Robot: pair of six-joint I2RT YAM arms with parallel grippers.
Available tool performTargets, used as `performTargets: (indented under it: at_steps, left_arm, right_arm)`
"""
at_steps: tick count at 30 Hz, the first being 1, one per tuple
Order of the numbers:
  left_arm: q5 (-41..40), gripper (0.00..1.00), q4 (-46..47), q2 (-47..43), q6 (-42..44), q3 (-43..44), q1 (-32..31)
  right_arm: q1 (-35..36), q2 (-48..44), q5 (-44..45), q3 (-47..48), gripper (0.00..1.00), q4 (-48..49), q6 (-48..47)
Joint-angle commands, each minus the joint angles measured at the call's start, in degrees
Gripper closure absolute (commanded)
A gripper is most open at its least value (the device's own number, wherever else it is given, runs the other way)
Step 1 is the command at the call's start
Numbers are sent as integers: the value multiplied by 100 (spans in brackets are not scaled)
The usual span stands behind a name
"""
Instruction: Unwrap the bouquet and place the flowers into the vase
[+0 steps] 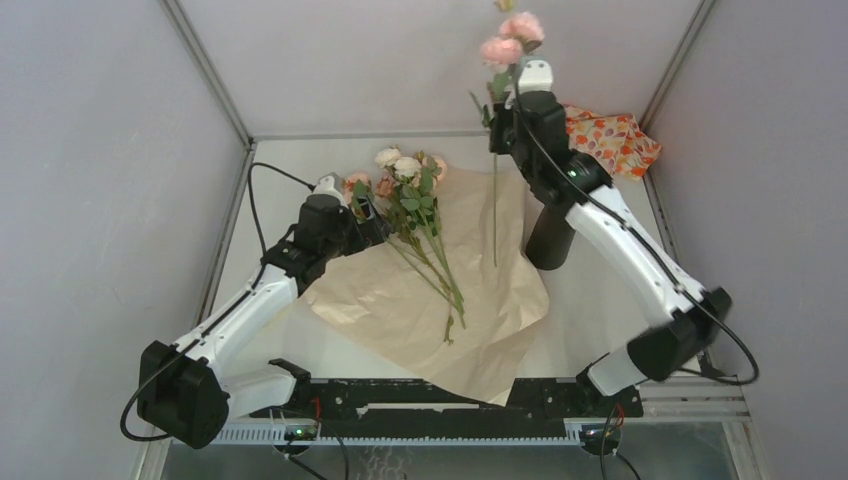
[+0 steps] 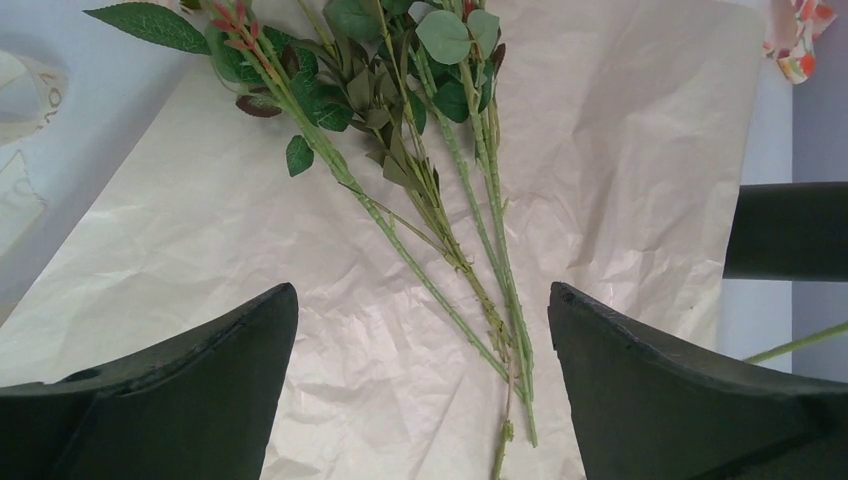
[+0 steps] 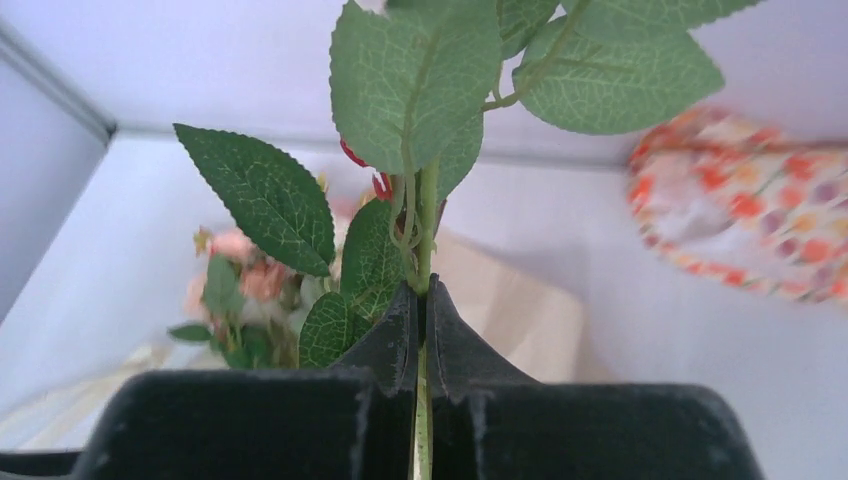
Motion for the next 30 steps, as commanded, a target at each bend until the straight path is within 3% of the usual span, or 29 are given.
performTargets:
  at_steps: [1, 6, 11, 19, 30]
  left_arm:
    - [174, 0, 253, -99, -66, -57, 41]
    - [333, 0, 320, -24, -130, -73, 39]
    - [416, 0, 373, 1, -192, -92, 40]
    - [427, 0, 373, -63, -261, -166, 41]
    - [533, 0, 467, 43, -366, -198, 36]
  right_arm:
    - [157, -1139, 1376, -781, 100, 2026, -1096]
    - [122, -2037, 2158, -1440, 100, 3413, -2084]
    - [-170, -2460, 2270, -1652, 100, 3922, -2350]
    - [-615, -2591, 2161, -1641, 100, 3955, -2420]
    - [-927, -2656, 2021, -2307, 100, 3369, -1596]
